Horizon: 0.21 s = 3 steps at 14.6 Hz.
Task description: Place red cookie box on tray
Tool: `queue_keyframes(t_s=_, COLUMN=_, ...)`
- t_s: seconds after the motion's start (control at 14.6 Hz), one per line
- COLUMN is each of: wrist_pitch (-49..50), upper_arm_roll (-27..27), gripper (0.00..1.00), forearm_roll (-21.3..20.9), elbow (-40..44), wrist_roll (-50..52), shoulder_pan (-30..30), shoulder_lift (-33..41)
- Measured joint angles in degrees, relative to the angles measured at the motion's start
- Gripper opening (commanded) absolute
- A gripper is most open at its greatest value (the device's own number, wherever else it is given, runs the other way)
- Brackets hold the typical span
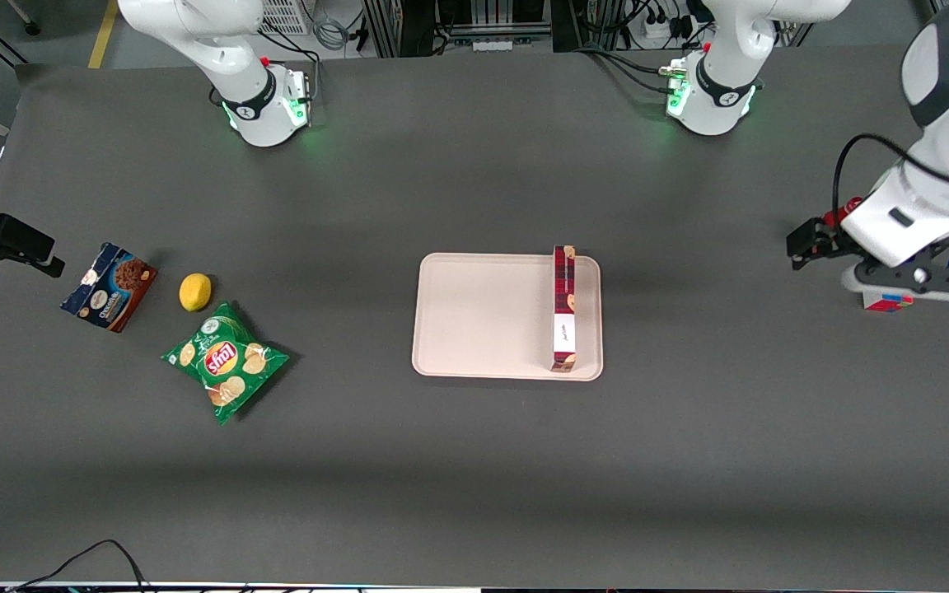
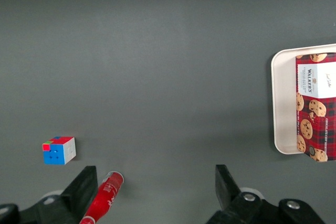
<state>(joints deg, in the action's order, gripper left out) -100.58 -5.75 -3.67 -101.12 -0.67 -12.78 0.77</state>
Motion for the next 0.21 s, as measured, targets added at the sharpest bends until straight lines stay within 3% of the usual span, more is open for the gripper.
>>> queue_keyframes(t_s=0.21, wrist_pitch=-0.16, upper_arm_roll=-0.84, gripper=1.00, forearm_roll=-0.26, elbow=-3.18, wrist_roll=-3.10, shoulder_pan=-0.05, shoulder_lift=4.55)
